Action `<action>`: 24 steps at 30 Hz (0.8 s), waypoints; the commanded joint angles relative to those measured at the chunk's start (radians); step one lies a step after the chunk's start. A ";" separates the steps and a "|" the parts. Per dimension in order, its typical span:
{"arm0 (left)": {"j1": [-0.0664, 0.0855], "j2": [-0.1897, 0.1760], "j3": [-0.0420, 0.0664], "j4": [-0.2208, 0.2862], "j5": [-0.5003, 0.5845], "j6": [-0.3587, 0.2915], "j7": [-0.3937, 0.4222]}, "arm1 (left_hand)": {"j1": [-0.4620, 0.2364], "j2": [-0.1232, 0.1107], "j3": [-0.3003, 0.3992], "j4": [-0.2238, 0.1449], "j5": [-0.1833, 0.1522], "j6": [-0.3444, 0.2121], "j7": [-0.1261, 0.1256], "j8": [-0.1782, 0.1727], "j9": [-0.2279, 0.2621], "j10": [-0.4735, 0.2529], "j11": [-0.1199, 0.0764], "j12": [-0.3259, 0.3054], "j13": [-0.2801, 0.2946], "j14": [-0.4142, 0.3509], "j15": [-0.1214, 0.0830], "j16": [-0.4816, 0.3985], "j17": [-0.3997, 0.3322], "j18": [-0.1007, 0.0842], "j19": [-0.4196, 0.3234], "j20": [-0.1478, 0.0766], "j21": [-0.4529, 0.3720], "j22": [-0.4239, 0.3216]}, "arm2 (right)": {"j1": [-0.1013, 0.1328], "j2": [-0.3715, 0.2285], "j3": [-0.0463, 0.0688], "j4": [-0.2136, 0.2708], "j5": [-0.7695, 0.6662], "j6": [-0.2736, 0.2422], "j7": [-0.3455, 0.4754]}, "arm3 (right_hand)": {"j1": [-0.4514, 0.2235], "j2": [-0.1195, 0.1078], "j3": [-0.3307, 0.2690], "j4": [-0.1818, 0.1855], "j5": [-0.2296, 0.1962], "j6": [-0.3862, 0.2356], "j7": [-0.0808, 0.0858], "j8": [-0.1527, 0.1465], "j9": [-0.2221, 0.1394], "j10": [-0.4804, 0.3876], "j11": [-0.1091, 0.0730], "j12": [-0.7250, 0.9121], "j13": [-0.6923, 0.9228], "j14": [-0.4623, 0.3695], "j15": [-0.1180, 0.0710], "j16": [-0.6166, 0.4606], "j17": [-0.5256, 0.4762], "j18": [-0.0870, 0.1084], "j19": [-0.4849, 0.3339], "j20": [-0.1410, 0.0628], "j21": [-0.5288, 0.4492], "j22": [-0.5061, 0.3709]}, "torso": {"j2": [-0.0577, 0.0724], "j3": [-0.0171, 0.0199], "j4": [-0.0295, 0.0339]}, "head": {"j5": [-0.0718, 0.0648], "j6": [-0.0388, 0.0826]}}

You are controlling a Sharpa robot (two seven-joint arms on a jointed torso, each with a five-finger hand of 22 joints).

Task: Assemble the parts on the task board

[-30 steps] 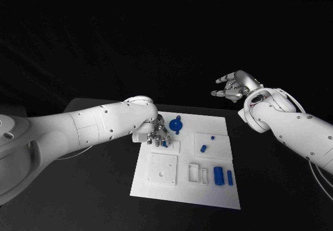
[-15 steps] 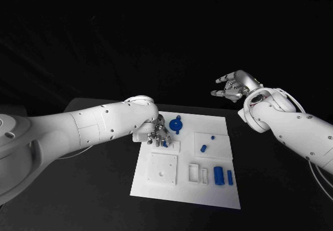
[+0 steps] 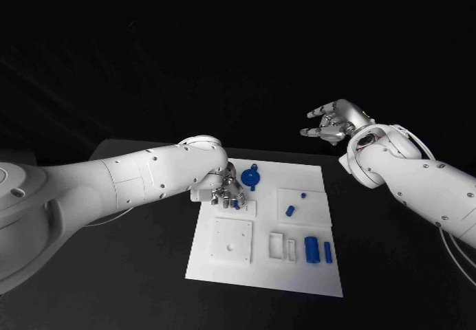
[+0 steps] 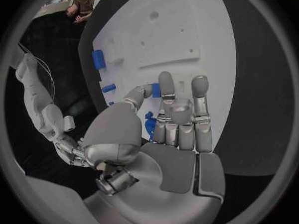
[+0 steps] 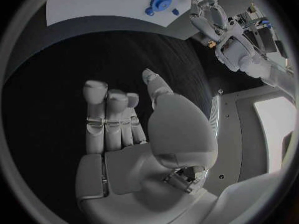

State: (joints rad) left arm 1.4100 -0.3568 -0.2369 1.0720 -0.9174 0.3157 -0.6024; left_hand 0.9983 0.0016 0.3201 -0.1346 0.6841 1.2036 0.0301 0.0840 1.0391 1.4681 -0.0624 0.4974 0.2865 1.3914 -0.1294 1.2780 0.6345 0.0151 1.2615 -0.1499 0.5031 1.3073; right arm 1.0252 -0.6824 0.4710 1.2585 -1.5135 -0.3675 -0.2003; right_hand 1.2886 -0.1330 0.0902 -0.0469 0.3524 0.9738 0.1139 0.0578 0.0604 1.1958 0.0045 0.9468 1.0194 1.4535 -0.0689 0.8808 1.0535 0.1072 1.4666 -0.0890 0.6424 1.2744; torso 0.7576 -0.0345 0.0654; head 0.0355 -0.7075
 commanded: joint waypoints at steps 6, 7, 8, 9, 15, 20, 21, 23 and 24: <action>-0.009 0.009 -0.002 0.003 -0.008 0.030 -0.002 | 0.000 0.015 0.139 -0.135 -0.008 0.058 -0.048 0.007 0.005 0.040 -0.008 0.011 0.003 0.003 -0.003 0.009 0.018 0.012 -0.001 0.000 0.001 0.017 | 0.000 0.003 0.000 0.000 -0.008 0.012 0.002 | -0.001 0.000 0.009 -0.006 -0.005 0.011 -0.001 0.003 0.001 -0.010 -0.001 -0.006 -0.001 -0.002 0.002 -0.005 -0.001 0.012 0.050 0.004 -0.005 -0.001 | -0.001 0.0002 0.0013 | -0.002 -0.005; -0.009 0.010 -0.002 0.002 -0.009 0.033 -0.002 | -0.001 0.017 0.136 -0.132 -0.013 0.060 -0.049 0.008 0.008 0.040 -0.009 0.015 0.004 0.005 -0.003 0.013 0.027 0.011 -0.001 0.000 0.000 0.017 | 0.000 0.003 0.000 0.000 -0.008 0.012 0.002 | -0.001 0.000 0.009 -0.006 -0.005 0.011 -0.001 0.003 0.001 -0.010 -0.001 -0.006 -0.001 -0.002 0.002 -0.005 -0.001 0.012 0.050 0.004 -0.005 -0.001 | -0.001 0.0004 0.0012 | -0.002 -0.005; -0.009 0.010 -0.002 0.002 -0.009 0.037 -0.003 | -0.001 0.016 0.136 -0.132 -0.014 0.061 -0.049 0.009 0.009 0.040 -0.009 0.016 0.004 0.006 -0.003 0.015 0.032 0.011 0.000 0.000 0.000 0.017 | 0.000 0.003 0.000 0.000 -0.008 0.012 0.002 | -0.001 0.000 0.009 -0.006 -0.005 0.011 -0.001 0.003 0.001 -0.010 -0.001 -0.006 -0.001 -0.002 0.002 -0.005 -0.001 0.012 0.050 0.004 -0.005 -0.001 | -0.001 0.0004 0.0012 | -0.002 -0.005; -0.010 0.011 -0.002 0.002 -0.009 0.041 -0.003 | -0.001 0.017 0.135 -0.132 -0.015 0.062 -0.050 0.009 0.009 0.041 -0.009 0.018 0.004 0.006 -0.003 0.016 0.035 0.011 0.000 0.000 0.000 0.017 | 0.000 0.003 0.000 0.000 -0.008 0.013 0.002 | -0.001 0.000 0.009 -0.006 -0.005 0.011 -0.001 0.003 0.001 -0.010 -0.001 -0.006 -0.001 -0.002 0.002 -0.005 -0.001 0.012 0.050 0.004 -0.005 -0.001 | -0.001 0.0004 0.0012 | -0.002 -0.005; -0.011 0.011 -0.002 0.001 -0.010 0.058 -0.003 | 0.003 0.015 0.135 -0.133 -0.015 0.062 -0.050 0.008 0.010 0.040 -0.009 0.019 0.002 0.006 -0.003 0.017 0.040 0.011 0.000 0.000 -0.001 0.018 | 0.000 0.003 0.000 0.000 -0.008 0.013 0.002 | -0.001 0.000 0.009 -0.006 -0.005 0.011 -0.001 0.003 0.001 -0.010 -0.001 -0.006 -0.001 -0.002 0.002 -0.005 -0.001 0.012 0.050 0.004 -0.005 -0.001 | -0.001 -0.0004 0.0011 | -0.003 -0.005; -0.011 0.008 -0.002 0.000 -0.014 0.063 -0.003 | 0.005 0.015 0.136 -0.132 -0.014 0.064 -0.050 0.008 0.010 0.040 -0.009 0.021 0.000 0.007 -0.003 0.018 0.044 0.011 0.001 0.000 -0.001 0.018 | -0.001 0.003 0.000 0.000 -0.008 0.013 0.002 | -0.001 0.000 0.009 -0.006 -0.005 0.011 -0.001 0.003 0.001 -0.010 -0.001 -0.006 -0.001 -0.002 0.002 -0.005 -0.001 0.012 0.050 0.004 -0.005 -0.001 | -0.001 -0.0005 0.0014 | -0.003 -0.005; -0.011 0.008 -0.002 0.000 -0.015 0.063 -0.003 | 0.005 0.015 0.136 -0.132 -0.013 0.064 -0.050 0.008 0.010 0.040 -0.009 0.021 0.000 0.007 -0.003 0.018 0.045 0.012 0.001 0.000 -0.001 0.018 | -0.001 0.003 0.000 0.000 -0.008 0.013 0.003 | -0.001 0.000 0.009 -0.006 -0.005 0.011 -0.001 0.003 0.001 -0.010 -0.001 -0.006 -0.001 -0.002 0.002 -0.005 -0.001 0.012 0.050 0.004 -0.005 -0.001 | -0.001 -0.0005 0.0014 | -0.003 -0.005; -0.011 0.006 -0.002 0.000 -0.018 0.063 -0.003 | 0.007 0.014 0.137 -0.132 -0.012 0.065 -0.050 0.007 0.011 0.040 -0.010 0.023 0.000 0.008 -0.002 0.019 0.049 0.012 0.002 0.000 -0.001 0.018 | -0.001 0.003 0.000 -0.001 -0.008 0.013 0.003 | -0.001 0.000 0.009 -0.006 -0.005 0.011 -0.001 0.003 0.001 -0.010 -0.001 -0.006 -0.001 -0.002 0.002 -0.005 -0.001 0.012 0.050 0.004 -0.005 -0.001 | -0.001 -0.0007 0.0016 | -0.003 -0.004; -0.011 0.006 -0.002 0.000 -0.018 0.063 -0.003 | 0.007 0.013 0.137 -0.133 -0.011 0.066 -0.050 0.007 0.011 0.040 -0.010 0.024 -0.001 0.009 -0.002 0.020 0.051 0.012 0.002 0.000 -0.001 0.018 | -0.002 0.003 0.000 -0.001 -0.008 0.013 0.003 | -0.001 0.000 0.009 -0.006 -0.005 0.011 -0.001 0.003 0.001 -0.010 -0.001 -0.006 -0.001 -0.002 0.002 -0.005 -0.001 0.012 0.050 0.004 -0.005 -0.001 | -0.001 -0.0008 0.0013 | -0.003 -0.004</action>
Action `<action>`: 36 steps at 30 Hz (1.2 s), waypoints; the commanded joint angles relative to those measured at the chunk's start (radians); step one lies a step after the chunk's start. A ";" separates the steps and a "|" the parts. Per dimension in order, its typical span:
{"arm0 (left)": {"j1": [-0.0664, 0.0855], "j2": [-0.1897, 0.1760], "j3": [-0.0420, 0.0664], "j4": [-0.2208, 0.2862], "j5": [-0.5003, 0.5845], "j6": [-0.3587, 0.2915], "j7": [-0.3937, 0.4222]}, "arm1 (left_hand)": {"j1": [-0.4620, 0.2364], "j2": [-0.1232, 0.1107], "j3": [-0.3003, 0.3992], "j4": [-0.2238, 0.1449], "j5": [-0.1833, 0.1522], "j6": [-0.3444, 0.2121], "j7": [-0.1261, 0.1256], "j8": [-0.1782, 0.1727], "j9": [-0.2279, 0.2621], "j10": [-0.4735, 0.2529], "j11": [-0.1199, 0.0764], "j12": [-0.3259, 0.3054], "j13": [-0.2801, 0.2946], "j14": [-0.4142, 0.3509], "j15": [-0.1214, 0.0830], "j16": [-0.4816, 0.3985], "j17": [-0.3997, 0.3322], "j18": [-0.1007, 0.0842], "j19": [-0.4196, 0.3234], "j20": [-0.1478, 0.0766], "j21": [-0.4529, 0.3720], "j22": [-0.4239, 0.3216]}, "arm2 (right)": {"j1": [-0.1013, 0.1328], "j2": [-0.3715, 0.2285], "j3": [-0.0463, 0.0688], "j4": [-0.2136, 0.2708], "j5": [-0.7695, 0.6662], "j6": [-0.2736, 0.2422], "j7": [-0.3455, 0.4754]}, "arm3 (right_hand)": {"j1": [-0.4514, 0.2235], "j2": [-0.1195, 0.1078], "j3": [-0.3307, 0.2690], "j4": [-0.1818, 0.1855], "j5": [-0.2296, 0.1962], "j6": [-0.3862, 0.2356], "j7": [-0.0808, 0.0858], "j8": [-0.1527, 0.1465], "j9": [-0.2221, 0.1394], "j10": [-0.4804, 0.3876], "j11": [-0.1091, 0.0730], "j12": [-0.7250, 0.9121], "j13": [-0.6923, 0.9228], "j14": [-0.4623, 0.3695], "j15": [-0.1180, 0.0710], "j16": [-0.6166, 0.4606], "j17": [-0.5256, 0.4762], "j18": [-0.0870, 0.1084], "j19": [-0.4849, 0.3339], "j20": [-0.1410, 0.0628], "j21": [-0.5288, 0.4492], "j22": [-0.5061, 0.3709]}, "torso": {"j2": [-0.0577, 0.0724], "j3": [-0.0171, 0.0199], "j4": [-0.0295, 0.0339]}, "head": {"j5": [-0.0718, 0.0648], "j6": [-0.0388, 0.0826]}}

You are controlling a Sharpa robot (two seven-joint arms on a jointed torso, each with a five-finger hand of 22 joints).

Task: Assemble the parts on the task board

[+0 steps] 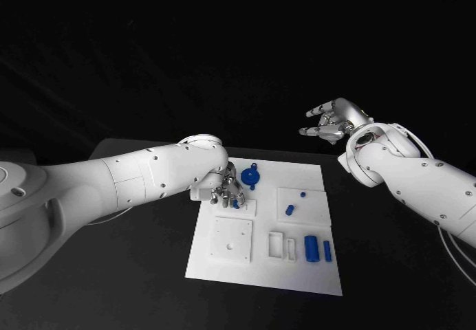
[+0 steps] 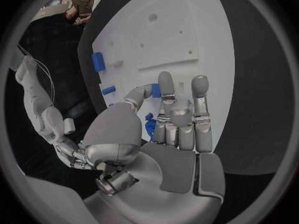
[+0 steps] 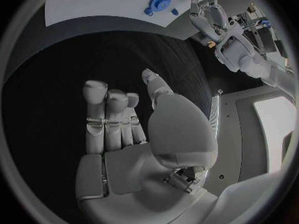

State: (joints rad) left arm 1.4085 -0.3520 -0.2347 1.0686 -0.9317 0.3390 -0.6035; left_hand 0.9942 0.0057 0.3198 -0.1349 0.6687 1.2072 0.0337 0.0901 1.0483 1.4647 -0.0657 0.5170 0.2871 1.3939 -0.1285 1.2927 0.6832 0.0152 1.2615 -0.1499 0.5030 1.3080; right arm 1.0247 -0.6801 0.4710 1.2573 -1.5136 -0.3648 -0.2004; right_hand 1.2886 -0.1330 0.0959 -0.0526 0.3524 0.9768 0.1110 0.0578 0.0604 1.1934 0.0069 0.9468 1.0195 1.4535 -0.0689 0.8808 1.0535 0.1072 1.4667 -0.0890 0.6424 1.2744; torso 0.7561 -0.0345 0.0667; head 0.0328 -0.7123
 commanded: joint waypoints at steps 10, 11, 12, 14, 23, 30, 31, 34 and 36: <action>-0.010 -0.001 -0.005 0.004 -0.008 0.043 -0.002 | 0.013 0.008 0.138 -0.133 0.007 0.064 -0.054 0.001 0.002 0.044 -0.007 0.008 -0.002 0.008 -0.003 0.006 0.008 0.012 0.003 0.000 0.000 0.018 | -0.002 0.001 0.000 -0.003 -0.008 0.011 0.003 | -0.002 0.001 0.004 -0.003 -0.005 0.008 0.002 0.003 0.001 -0.007 -0.003 -0.006 -0.001 -0.002 0.002 -0.006 -0.001 0.012 0.050 0.004 -0.006 -0.001 | 0.000 -0.0002 -0.0004 | 0.000 0.000; -0.010 0.000 -0.005 0.004 -0.008 0.044 -0.002 | 0.013 0.008 0.138 -0.133 0.007 0.064 -0.054 0.001 0.002 0.044 -0.007 0.008 -0.002 0.008 -0.003 0.006 0.008 0.012 0.003 0.000 0.000 0.018 | -0.002 0.001 0.000 -0.004 -0.008 0.011 0.003 | -0.002 0.001 0.004 -0.003 -0.005 0.008 0.002 0.003 0.001 -0.007 -0.003 -0.006 -0.001 -0.002 0.002 -0.006 -0.001 0.012 0.050 0.004 -0.006 -0.001 | 0.000 -0.0002 -0.0002 | 0.000 0.001; -0.010 0.000 -0.005 0.003 -0.008 0.044 -0.002 | 0.013 0.008 0.138 -0.133 0.007 0.064 -0.054 0.001 0.002 0.044 -0.007 0.008 -0.002 0.008 -0.003 0.006 0.008 0.012 0.003 0.000 0.000 0.018 | -0.002 0.001 0.000 -0.004 -0.008 0.011 0.003 | -0.002 0.001 0.004 -0.003 -0.005 0.008 0.002 0.003 0.001 -0.007 -0.003 -0.006 -0.001 -0.002 0.002 -0.006 -0.001 0.012 0.050 0.004 -0.006 -0.001 | 0.000 -0.0003 0.0001 | -0.001 0.001; -0.010 0.002 -0.005 0.002 -0.009 0.045 -0.002 | 0.013 0.008 0.138 -0.133 0.007 0.064 -0.054 0.001 0.002 0.044 -0.007 0.008 -0.002 0.008 -0.003 0.006 0.008 0.012 0.003 0.000 0.000 0.018 | -0.002 0.001 0.000 -0.004 -0.008 0.011 0.003 | -0.002 0.001 0.004 -0.003 -0.005 0.008 0.002 0.003 0.001 -0.007 -0.003 -0.006 -0.001 -0.002 0.002 -0.006 -0.001 0.012 0.050 0.004 -0.006 -0.001 | 0.000 0.0000 0.0003 | -0.001 0.001; -0.010 0.009 -0.005 -0.006 -0.013 0.041 -0.004 | 0.010 0.011 0.139 -0.129 0.001 0.065 -0.055 -0.001 0.006 0.044 -0.007 0.012 -0.004 0.009 -0.003 0.006 0.016 0.013 0.003 0.001 0.003 0.018 | -0.002 0.002 0.000 -0.004 -0.008 0.011 0.003 | -0.002 0.001 0.004 -0.003 -0.005 0.008 0.002 0.003 0.001 -0.007 -0.003 -0.006 -0.001 -0.002 0.002 -0.006 -0.001 0.012 0.050 0.004 -0.006 -0.001 | 0.000 -0.0003 0.0004 | -0.002 0.000; -0.010 0.011 -0.005 -0.006 -0.015 0.034 -0.005 | 0.016 0.019 0.102 -0.096 -0.083 0.077 -0.063 0.004 0.015 0.045 -0.009 0.027 -0.002 0.016 -0.003 0.012 0.039 0.009 0.007 0.003 -0.006 0.014 | -0.002 0.001 0.000 -0.003 -0.008 0.013 0.003 | -0.002 0.001 0.004 -0.003 -0.005 0.008 0.002 0.003 0.001 -0.007 -0.003 -0.006 -0.001 -0.002 0.002 -0.006 -0.001 0.012 0.050 0.004 -0.006 -0.001 | 0.000 -0.0002 0.0003 | -0.004 -0.001; -0.010 0.012 -0.005 -0.006 -0.016 0.033 -0.005 | 0.022 0.018 0.094 -0.088 -0.087 0.079 -0.063 0.003 0.017 0.045 -0.009 0.028 -0.003 0.016 -0.003 0.012 0.042 0.009 0.009 0.003 -0.009 0.014 | -0.002 0.001 0.000 -0.003 -0.008 0.013 0.003 | -0.002 0.001 0.004 -0.003 -0.005 0.008 0.002 0.003 0.001 -0.007 -0.003 -0.006 -0.001 -0.002 0.002 -0.006 -0.001 0.012 0.050 0.004 -0.006 -0.001 | 0.000 -0.0001 0.0004 | -0.004 -0.001; -0.010 0.012 -0.005 -0.005 -0.018 0.031 -0.005 | 0.028 0.016 0.073 -0.065 -0.137 0.085 -0.067 0.004 0.026 0.046 -0.011 0.034 -0.003 0.019 -0.004 0.013 0.052 0.007 0.012 0.004 -0.015 0.013 | -0.002 0.001 0.000 -0.003 -0.008 0.014 0.003 | -0.002 0.001 0.004 -0.003 -0.005 0.008 0.002 0.003 0.001 -0.007 -0.003 -0.006 -0.001 -0.002 0.002 -0.006 -0.001 0.012 0.050 0.004 -0.006 -0.001 | 0.000 -0.0002 0.0005 | -0.005 -0.001; -0.010 0.012 -0.005 -0.005 -0.019 0.029 -0.004 | 0.033 0.007 0.060 -0.045 -0.153 0.088 -0.069 0.001 0.032 0.046 -0.011 0.036 -0.005 0.020 -0.003 0.012 0.056 0.005 0.015 0.004 -0.022 0.013 | -0.002 0.001 0.000 -0.002 -0.008 0.014 0.003 | -0.002 0.001 0.004 -0.003 -0.005 0.008 0.002 0.003 0.001 -0.007 -0.003 -0.006 -0.001 -0.002 0.002 -0.006 -0.001 0.012 0.050 0.004 -0.006 -0.001 | 0.000 -0.0004 0.0003 | -0.005 -0.001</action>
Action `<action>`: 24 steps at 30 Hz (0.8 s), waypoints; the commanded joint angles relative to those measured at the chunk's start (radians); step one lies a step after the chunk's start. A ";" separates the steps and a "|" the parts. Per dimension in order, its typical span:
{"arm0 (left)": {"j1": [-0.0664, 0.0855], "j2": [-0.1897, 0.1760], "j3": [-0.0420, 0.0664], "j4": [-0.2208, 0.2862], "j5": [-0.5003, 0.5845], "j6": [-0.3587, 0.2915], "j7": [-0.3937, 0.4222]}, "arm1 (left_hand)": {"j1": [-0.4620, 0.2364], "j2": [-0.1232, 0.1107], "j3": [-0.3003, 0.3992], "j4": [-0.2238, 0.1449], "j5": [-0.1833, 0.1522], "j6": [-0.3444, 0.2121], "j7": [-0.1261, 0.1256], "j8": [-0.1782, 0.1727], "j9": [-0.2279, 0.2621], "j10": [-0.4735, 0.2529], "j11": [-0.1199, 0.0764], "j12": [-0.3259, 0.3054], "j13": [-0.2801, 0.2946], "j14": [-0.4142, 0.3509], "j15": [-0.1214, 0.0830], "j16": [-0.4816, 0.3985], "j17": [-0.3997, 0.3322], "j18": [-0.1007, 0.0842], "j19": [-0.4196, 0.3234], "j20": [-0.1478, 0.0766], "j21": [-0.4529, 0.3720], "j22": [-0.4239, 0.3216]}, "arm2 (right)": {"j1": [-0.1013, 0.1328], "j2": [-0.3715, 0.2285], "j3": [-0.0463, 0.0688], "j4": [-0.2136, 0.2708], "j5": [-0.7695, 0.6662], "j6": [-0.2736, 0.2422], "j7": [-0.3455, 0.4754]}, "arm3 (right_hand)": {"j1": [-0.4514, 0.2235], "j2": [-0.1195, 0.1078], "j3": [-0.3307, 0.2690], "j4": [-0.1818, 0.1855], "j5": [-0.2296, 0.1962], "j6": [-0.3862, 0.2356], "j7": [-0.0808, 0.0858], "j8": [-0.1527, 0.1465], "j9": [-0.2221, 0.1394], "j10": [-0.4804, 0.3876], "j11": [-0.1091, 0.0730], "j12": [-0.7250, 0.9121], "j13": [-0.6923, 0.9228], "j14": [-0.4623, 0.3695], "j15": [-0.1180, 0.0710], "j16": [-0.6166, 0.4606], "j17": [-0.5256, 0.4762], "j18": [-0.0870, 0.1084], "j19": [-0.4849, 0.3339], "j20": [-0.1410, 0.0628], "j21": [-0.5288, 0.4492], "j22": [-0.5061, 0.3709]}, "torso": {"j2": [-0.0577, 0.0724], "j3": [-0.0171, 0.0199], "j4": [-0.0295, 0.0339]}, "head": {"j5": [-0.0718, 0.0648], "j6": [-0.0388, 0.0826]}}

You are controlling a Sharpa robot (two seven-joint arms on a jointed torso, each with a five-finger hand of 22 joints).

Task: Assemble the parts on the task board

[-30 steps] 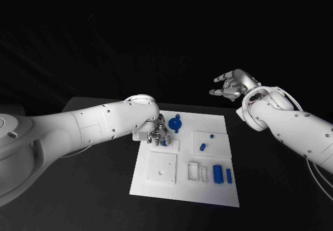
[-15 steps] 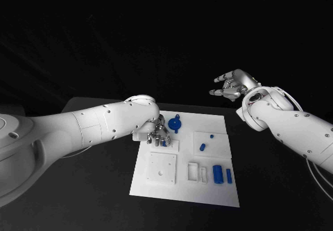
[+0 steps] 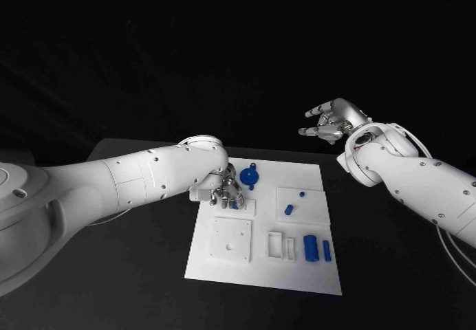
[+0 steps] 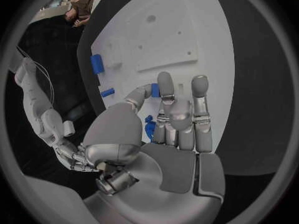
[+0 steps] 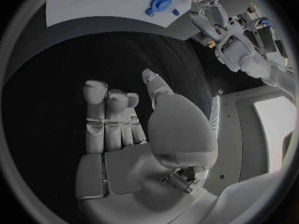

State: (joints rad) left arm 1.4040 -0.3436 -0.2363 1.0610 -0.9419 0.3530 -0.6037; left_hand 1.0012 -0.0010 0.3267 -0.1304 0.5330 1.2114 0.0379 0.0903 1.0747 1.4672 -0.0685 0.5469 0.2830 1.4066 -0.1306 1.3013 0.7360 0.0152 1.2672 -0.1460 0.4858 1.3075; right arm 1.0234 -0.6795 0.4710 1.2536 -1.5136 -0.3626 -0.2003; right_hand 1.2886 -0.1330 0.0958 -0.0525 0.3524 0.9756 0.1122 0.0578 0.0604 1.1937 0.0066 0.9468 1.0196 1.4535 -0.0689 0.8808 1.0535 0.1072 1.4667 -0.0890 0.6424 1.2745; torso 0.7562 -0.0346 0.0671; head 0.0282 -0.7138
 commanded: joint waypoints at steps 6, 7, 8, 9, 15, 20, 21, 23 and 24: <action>-0.006 0.006 -0.003 0.003 -0.011 0.007 -0.003 | 0.043 0.002 0.036 -0.009 -0.046 0.089 -0.076 -0.007 0.018 0.043 -0.009 0.012 -0.004 0.011 -0.002 0.001 0.014 0.003 0.017 -0.001 -0.016 0.016 | 0.000 0.001 0.000 0.002 -0.008 0.012 0.003 | -0.003 0.002 0.004 -0.005 -0.005 0.008 0.001 0.003 0.001 -0.008 -0.003 -0.007 -0.002 -0.002 0.002 -0.006 -0.001 0.012 0.050 0.004 -0.006 -0.001 | 0.000 -0.0003 -0.0004 | -0.001 0.000; -0.006 0.006 -0.003 0.003 -0.012 0.006 -0.003 | 0.051 -0.003 0.036 0.006 -0.049 0.091 -0.076 -0.012 0.023 0.043 -0.009 0.015 -0.005 0.011 -0.002 -0.002 0.017 0.003 0.020 -0.001 -0.023 0.016 | 0.000 0.001 0.000 0.002 -0.008 0.012 0.003 | -0.003 0.002 0.004 -0.005 -0.005 0.008 0.001 0.003 0.001 -0.008 -0.003 -0.007 -0.002 -0.002 0.002 -0.006 -0.001 0.012 0.050 0.004 -0.006 -0.001 | 0.000 -0.0003 -0.0004 | -0.001 0.000; -0.006 0.006 -0.003 0.002 -0.013 0.004 -0.003 | 0.051 -0.003 0.035 0.007 -0.052 0.091 -0.076 -0.012 0.023 0.043 -0.009 0.015 -0.005 0.011 -0.002 -0.002 0.018 0.002 0.021 -0.001 -0.023 0.016 | 0.000 0.001 0.000 0.002 -0.008 0.012 0.003 | -0.003 0.002 0.004 -0.005 -0.005 0.008 0.001 0.003 0.001 -0.008 -0.003 -0.007 -0.002 -0.002 0.002 -0.006 -0.001 0.012 0.050 0.004 -0.006 -0.001 | 0.000 -0.0003 -0.0004 | -0.001 0.000; -0.006 0.006 -0.003 0.002 -0.014 0.002 -0.003 | 0.050 -0.003 0.033 0.009 -0.059 0.092 -0.076 -0.012 0.024 0.043 -0.009 0.014 -0.006 0.012 -0.002 -0.002 0.017 0.002 0.021 -0.001 -0.024 0.017 | 0.000 0.001 0.000 0.002 -0.008 0.012 0.003 | -0.003 0.002 0.004 -0.005 -0.005 0.008 0.001 0.003 0.001 -0.008 -0.003 -0.007 -0.002 -0.002 0.002 -0.006 -0.001 0.012 0.050 0.004 -0.006 -0.001 | 0.000 -0.0003 -0.0004 | -0.001 0.000; -0.007 0.005 -0.003 0.001 -0.020 -0.012 -0.002 | 0.046 0.005 0.023 0.027 -0.088 0.093 -0.078 -0.011 0.027 0.044 -0.010 0.017 -0.005 0.014 -0.003 -0.002 0.021 0.002 0.023 -0.001 -0.025 0.017 | 0.000 0.001 0.000 0.001 -0.008 0.013 0.004 | -0.003 0.002 0.004 -0.005 -0.005 0.008 0.001 0.003 0.001 -0.008 -0.003 -0.007 -0.002 -0.002 0.002 -0.006 -0.001 0.012 0.050 0.004 -0.006 -0.001 | 0.000 -0.0003 0.0000 | -0.003 0.000; -0.007 0.004 -0.003 0.000 -0.027 -0.020 -0.002 | 0.049 0.010 0.004 0.043 -0.148 0.096 -0.080 -0.012 0.028 0.044 -0.011 0.021 -0.005 0.016 -0.004 -0.003 0.023 0.001 0.026 -0.002 -0.028 0.016 | -0.001 0.002 0.000 0.001 -0.008 0.013 0.004 | -0.004 0.002 0.004 -0.003 -0.005 0.008 0.001 0.003 0.001 -0.008 -0.003 -0.007 -0.002 -0.002 0.002 -0.007 -0.002 0.012 0.050 0.004 -0.007 -0.002 | 0.000 0.0000 -0.0001 | -0.002 0.000; -0.008 0.004 -0.003 0.000 -0.027 -0.022 -0.001 | 0.050 0.010 0.000 0.045 -0.153 0.097 -0.080 -0.012 0.029 0.044 -0.011 0.021 -0.005 0.017 -0.004 -0.003 0.025 0.001 0.027 -0.002 -0.028 0.016 | -0.001 0.002 0.000 0.001 -0.008 0.013 0.004 | -0.004 0.002 0.004 -0.003 -0.005 0.008 0.001 0.003 0.001 -0.008 -0.003 -0.007 -0.002 -0.002 0.002 -0.007 -0.002 0.012 0.050 0.004 -0.007 -0.002 | 0.000 0.0001 -0.0003 | -0.002 0.000; -0.008 0.004 -0.003 0.000 -0.029 -0.025 -0.001 | 0.052 0.010 -0.010 0.053 -0.165 0.098 -0.081 -0.013 0.029 0.044 -0.011 0.022 -0.005 0.017 -0.004 -0.004 0.025 0.001 0.028 -0.002 -0.030 0.016 | -0.001 0.002 0.000 0.001 -0.008 0.013 0.005 | -0.004 0.002 0.004 -0.003 -0.005 0.008 0.001 0.003 0.001 -0.008 -0.003 -0.007 -0.002 -0.002 0.002 -0.007 -0.002 0.012 0.050 0.004 -0.007 -0.002 | 0.000 -0.0002 -0.0005 | -0.003 0.000; -0.008 0.004 -0.003 0.000 -0.029 -0.026 -0.001 | 0.050 0.009 -0.015 0.057 -0.187 0.099 -0.081 -0.012 0.029 0.044 -0.011 0.023 -0.005 0.018 -0.004 -0.003 0.027 0.001 0.028 -0.002 -0.030 0.016 | -0.001 0.002 0.000 0.001 -0.008 0.013 0.005 | -0.004 0.002 0.004 -0.003 -0.005 0.008 0.001 0.003 0.001 -0.008 -0.003 -0.007 -0.002 -0.002 0.002 -0.007 -0.002 0.012 0.050 0.004 -0.007 -0.002 | 0.000 -0.0005 -0.0007 | -0.003 0.000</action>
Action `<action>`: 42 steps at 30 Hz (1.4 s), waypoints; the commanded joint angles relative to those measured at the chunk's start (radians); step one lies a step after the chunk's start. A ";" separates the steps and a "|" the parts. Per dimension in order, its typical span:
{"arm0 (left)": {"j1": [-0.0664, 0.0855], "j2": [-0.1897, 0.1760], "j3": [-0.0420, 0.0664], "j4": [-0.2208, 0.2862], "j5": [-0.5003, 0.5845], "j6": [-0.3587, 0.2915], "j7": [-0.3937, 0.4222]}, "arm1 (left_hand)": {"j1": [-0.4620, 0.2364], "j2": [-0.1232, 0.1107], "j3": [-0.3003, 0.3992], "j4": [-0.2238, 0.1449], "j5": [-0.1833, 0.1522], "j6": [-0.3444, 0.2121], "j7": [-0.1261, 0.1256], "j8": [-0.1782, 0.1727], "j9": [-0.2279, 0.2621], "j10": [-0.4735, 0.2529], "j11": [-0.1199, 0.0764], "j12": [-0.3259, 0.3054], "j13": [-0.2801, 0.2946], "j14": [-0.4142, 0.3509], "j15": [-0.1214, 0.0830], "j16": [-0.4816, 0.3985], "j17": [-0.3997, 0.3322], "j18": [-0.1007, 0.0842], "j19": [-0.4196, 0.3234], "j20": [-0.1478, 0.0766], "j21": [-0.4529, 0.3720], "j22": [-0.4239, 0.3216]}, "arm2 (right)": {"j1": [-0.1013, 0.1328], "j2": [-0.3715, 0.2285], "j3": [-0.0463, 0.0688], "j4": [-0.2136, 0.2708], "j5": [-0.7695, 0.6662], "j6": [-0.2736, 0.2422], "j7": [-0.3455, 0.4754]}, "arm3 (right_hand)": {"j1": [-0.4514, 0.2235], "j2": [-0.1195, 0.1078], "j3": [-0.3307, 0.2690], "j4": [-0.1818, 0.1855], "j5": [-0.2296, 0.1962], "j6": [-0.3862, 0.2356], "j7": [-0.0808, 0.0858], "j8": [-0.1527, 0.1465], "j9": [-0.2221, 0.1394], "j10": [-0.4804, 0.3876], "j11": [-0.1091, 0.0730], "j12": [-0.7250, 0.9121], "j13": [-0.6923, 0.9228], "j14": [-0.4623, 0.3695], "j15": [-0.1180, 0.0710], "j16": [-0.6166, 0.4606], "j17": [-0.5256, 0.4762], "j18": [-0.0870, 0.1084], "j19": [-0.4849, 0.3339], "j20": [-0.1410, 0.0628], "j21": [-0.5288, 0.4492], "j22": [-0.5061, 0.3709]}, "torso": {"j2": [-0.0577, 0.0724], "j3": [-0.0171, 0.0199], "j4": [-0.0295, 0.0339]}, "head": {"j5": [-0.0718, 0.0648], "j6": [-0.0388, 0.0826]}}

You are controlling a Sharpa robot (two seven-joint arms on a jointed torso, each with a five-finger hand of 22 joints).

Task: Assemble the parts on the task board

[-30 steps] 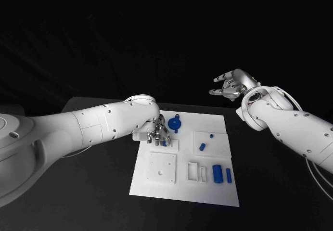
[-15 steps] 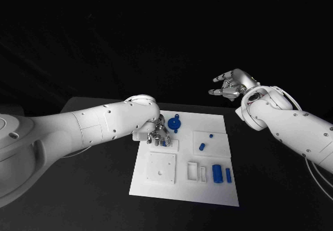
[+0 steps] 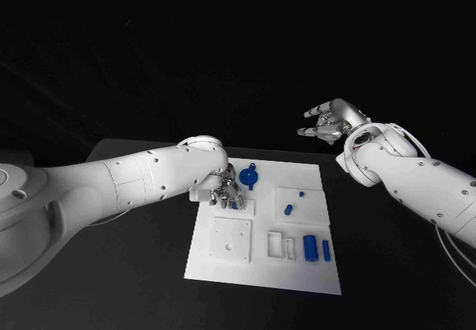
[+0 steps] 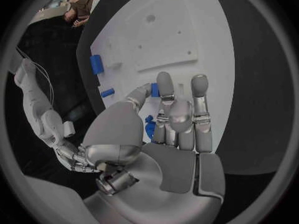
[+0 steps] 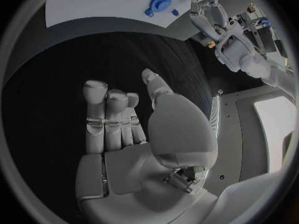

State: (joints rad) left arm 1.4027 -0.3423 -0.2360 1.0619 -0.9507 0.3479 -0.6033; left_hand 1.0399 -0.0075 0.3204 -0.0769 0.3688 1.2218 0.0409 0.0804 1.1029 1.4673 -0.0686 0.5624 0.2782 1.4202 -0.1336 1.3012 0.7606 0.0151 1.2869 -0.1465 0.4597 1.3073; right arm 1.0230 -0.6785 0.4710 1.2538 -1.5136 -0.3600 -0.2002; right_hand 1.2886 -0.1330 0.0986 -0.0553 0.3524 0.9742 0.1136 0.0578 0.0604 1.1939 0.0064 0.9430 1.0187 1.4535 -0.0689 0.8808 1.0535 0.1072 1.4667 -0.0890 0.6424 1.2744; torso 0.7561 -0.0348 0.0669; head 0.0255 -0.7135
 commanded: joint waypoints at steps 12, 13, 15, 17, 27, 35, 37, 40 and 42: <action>-0.007 0.003 -0.003 -0.002 -0.021 -0.029 -0.001 | 0.018 0.009 -0.074 0.057 -0.101 0.093 -0.087 -0.004 0.001 0.044 -0.012 0.010 -0.001 0.005 -0.002 -0.005 0.006 -0.001 0.012 -0.002 -0.009 0.017 | -0.001 0.000 0.000 0.000 -0.008 0.011 0.005 | -0.004 0.002 0.001 -0.001 -0.005 0.009 0.000 0.003 0.001 -0.008 -0.003 -0.003 -0.002 -0.002 0.002 -0.007 -0.002 0.012 0.050 0.004 -0.007 -0.002 | 0.000 -0.0002 0.0003 | -0.003 0.000; -0.007 0.003 -0.003 -0.002 -0.021 -0.029 -0.001 | 0.016 0.008 -0.076 0.060 -0.104 0.094 -0.087 -0.004 0.001 0.044 -0.012 0.010 -0.001 0.005 -0.002 -0.005 0.006 -0.001 0.012 -0.002 -0.010 0.017 | -0.001 0.001 0.000 0.000 -0.008 0.011 0.005 | -0.004 0.002 0.001 -0.001 -0.005 0.009 0.000 0.003 0.001 -0.008 -0.003 -0.003 -0.002 -0.002 0.002 -0.007 -0.002 0.012 0.050 0.004 -0.007 -0.002 | 0.000 -0.0002 0.0004 | -0.003 0.000; -0.007 0.003 -0.003 -0.003 -0.021 -0.030 -0.001 | 0.015 0.007 -0.078 0.061 -0.105 0.094 -0.087 -0.004 0.001 0.044 -0.012 0.010 -0.001 0.006 -0.002 -0.005 0.007 -0.001 0.012 -0.002 -0.010 0.017 | -0.001 0.001 0.000 0.000 -0.008 0.011 0.005 | -0.004 0.002 0.001 -0.001 -0.005 0.009 0.000 0.003 0.001 -0.008 -0.003 -0.003 -0.002 -0.002 0.002 -0.007 -0.002 0.012 0.050 0.004 -0.007 -0.002 | 0.000 -0.0002 0.0004 | -0.003 0.000; -0.007 0.003 -0.003 -0.003 -0.021 -0.030 -0.001 | 0.015 0.006 -0.082 0.066 -0.109 0.094 -0.087 -0.004 0.001 0.044 -0.012 0.011 -0.001 0.006 -0.002 -0.005 0.007 -0.001 0.012 -0.002 -0.010 0.017 | -0.001 0.000 0.000 0.000 -0.008 0.011 0.005 | -0.004 0.002 0.001 -0.001 -0.005 0.009 0.000 0.003 0.001 -0.008 -0.003 -0.003 -0.002 -0.002 0.002 -0.007 -0.002 0.012 0.050 0.004 -0.007 -0.002 | 0.000 -0.0004 -0.0001 | -0.004 0.000; -0.007 -0.003 -0.003 -0.001 -0.024 -0.024 -0.001 | 0.012 -0.007 -0.096 0.075 -0.118 0.095 -0.088 -0.004 0.001 0.044 -0.012 0.010 -0.001 0.005 -0.002 -0.006 0.007 -0.001 0.013 -0.002 -0.011 0.017 | -0.001 -0.001 0.000 -0.001 -0.008 0.014 0.005 | -0.004 0.002 0.001 -0.001 -0.005 0.009 0.000 0.003 0.001 -0.008 -0.003 -0.003 -0.002 -0.002 0.002 -0.007 -0.002 0.012 0.050 0.004 -0.007 -0.002 | 0.000 -0.0005 0.0003 | -0.004 -0.001; -0.007 -0.020 -0.003 0.016 -0.031 -0.027 -0.002 | 0.014 -0.036 -0.112 0.111 -0.172 0.101 -0.089 -0.003 0.000 0.044 -0.012 0.010 -0.002 0.006 -0.003 -0.007 0.008 -0.002 0.013 -0.003 -0.013 0.017 | -0.003 -0.003 0.000 -0.002 -0.008 0.014 0.005 | -0.005 0.001 -0.001 0.002 -0.007 0.007 0.000 0.003 0.001 -0.009 -0.002 -0.004 -0.002 -0.002 0.002 -0.009 -0.003 0.012 0.050 0.004 -0.008 -0.003 | -0.001 -0.0014 0.0007 | -0.005 0.000; -0.007 -0.028 -0.002 0.025 -0.033 -0.030 -0.002 | 0.013 -0.041 -0.113 0.123 -0.201 0.103 -0.089 -0.003 0.001 0.044 -0.012 0.011 -0.002 0.006 -0.003 -0.008 0.007 -0.002 0.014 -0.003 -0.013 0.017 | -0.003 -0.003 0.000 -0.003 -0.008 0.013 0.005 | -0.005 0.001 -0.001 0.002 -0.007 0.007 0.000 0.003 0.001 -0.009 -0.002 -0.004 -0.002 -0.002 0.002 -0.009 -0.003 0.012 0.050 0.004 -0.008 -0.003 | -0.001 -0.0012 0.0011 | -0.005 0.001; -0.007 -0.042 0.002 0.043 -0.036 -0.034 -0.002 | 0.009 -0.054 -0.112 0.143 -0.255 0.107 -0.088 -0.002 0.003 0.044 -0.012 0.011 -0.002 0.006 -0.003 -0.008 0.008 -0.002 0.014 -0.003 -0.013 0.017 | -0.004 -0.003 0.000 -0.005 -0.008 0.014 0.005 | -0.005 0.001 -0.001 0.002 -0.007 0.007 0.000 0.003 0.001 -0.009 -0.002 -0.004 -0.002 -0.002 0.002 -0.009 -0.003 0.012 0.050 0.004 -0.008 -0.003 | -0.001 -0.0015 0.0016 | -0.009 0.001; -0.006 -0.051 0.007 0.056 -0.037 -0.038 -0.002 | 0.014 -0.066 -0.102 0.163 -0.267 0.109 -0.088 -0.002 0.005 0.044 -0.012 0.011 -0.002 0.007 -0.003 -0.009 0.007 -0.002 0.014 -0.003 -0.014 0.017 | -0.004 -0.003 0.000 -0.006 -0.007 0.014 0.005 | -0.005 0.000 -0.001 0.003 -0.006 0.001 0.000 0.003 0.001 -0.009 -0.002 -0.005 -0.003 -0.002 0.002 -0.008 -0.002 0.012 0.050 0.004 -0.009 -0.003 | -0.001 -0.0015 0.0015 | -0.011 0.003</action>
State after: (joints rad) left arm 1.3976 -0.3916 -0.2294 1.1111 -0.9738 0.3174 -0.6019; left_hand 1.0565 -0.0646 0.2168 0.0807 0.1055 1.3237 -0.0504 0.0812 1.1070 1.4609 -0.0811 0.5672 0.2773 1.4277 -0.1413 1.2967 0.7676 0.0152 1.2976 -0.1500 0.4521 1.3076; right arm 1.0199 -0.6814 0.4710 1.2479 -1.5136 -0.3570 -0.1998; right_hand 1.2886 -0.1330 0.0985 -0.0553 0.3525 0.9738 0.1139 0.0578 0.0604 1.1955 0.0047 0.9430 1.0171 1.4535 -0.0689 0.8743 1.0517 0.1071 1.4667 -0.0890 0.6366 1.2727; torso 0.7550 -0.0363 0.0679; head 0.0166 -0.7124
